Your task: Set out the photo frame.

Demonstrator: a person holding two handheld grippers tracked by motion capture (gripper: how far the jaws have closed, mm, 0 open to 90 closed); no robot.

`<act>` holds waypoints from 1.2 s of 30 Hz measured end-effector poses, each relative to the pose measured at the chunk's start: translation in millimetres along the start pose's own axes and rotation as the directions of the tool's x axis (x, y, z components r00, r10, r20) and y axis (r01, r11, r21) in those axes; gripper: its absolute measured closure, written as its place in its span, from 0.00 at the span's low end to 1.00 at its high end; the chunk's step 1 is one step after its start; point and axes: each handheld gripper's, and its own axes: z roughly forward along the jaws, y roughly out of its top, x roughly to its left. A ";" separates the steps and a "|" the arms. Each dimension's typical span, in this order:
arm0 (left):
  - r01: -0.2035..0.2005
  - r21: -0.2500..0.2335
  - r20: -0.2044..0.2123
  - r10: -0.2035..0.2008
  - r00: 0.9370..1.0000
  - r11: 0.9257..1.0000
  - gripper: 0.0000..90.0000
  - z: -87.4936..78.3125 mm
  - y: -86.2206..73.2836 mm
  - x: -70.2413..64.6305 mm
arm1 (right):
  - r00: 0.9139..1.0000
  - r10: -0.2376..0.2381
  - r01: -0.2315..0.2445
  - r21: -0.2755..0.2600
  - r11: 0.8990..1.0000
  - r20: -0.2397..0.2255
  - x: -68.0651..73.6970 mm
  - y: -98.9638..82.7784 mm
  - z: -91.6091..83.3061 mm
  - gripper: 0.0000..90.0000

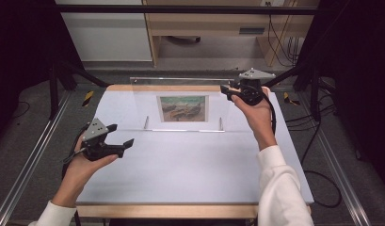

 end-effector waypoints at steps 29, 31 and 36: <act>0.047 0.010 -0.002 -0.047 0.999 0.999 0.16 4.5 -11.9 -7.3 | 0.998 0.059 -0.058 -0.028 0.998 0.023 -2.6 -3.4 14.1 0.52; 0.050 0.010 0.002 -0.050 0.999 0.999 0.16 5.0 -12.7 -7.7 | 0.998 0.058 -0.057 -0.028 0.998 0.029 -2.5 -3.2 13.3 0.49; 0.055 0.003 0.001 -0.055 0.998 0.998 0.16 3.7 -13.5 -8.5 | 0.997 0.059 -0.058 -0.018 0.998 0.055 -3.7 -3.7 7.2 0.32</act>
